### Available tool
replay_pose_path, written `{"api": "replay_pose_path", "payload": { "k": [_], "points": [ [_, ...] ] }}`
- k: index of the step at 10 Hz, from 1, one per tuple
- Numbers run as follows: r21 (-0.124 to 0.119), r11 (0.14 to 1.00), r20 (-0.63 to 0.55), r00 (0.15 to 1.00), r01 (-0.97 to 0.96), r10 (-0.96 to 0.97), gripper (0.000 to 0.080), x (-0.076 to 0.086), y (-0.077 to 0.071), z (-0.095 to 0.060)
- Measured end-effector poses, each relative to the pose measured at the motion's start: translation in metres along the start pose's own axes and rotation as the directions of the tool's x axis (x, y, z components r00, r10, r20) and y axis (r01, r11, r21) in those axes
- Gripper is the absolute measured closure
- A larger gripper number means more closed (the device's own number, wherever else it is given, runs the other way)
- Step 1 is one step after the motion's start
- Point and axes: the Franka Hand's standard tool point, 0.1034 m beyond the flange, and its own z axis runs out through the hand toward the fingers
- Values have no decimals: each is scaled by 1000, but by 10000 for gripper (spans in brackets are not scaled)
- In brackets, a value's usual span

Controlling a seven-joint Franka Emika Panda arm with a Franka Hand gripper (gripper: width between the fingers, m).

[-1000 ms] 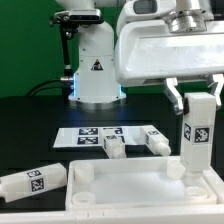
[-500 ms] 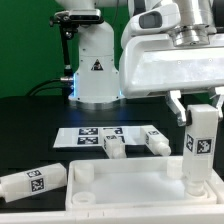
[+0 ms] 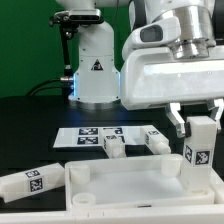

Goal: Assemble desk

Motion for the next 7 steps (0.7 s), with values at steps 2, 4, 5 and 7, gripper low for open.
{"api": "replay_pose_path", "payload": {
  "k": [2,4,5,7],
  "points": [
    [-4,1000,-23,1000,2,-2,514,2,0,1],
    [-3,1000,-20,1000,2,-2,266,1,0,1],
    [3,1000,14,1000,1,-1,186,0,-2,1],
    [11,1000,54,998,-14,13,156,15,3,-4]
  ]
}}
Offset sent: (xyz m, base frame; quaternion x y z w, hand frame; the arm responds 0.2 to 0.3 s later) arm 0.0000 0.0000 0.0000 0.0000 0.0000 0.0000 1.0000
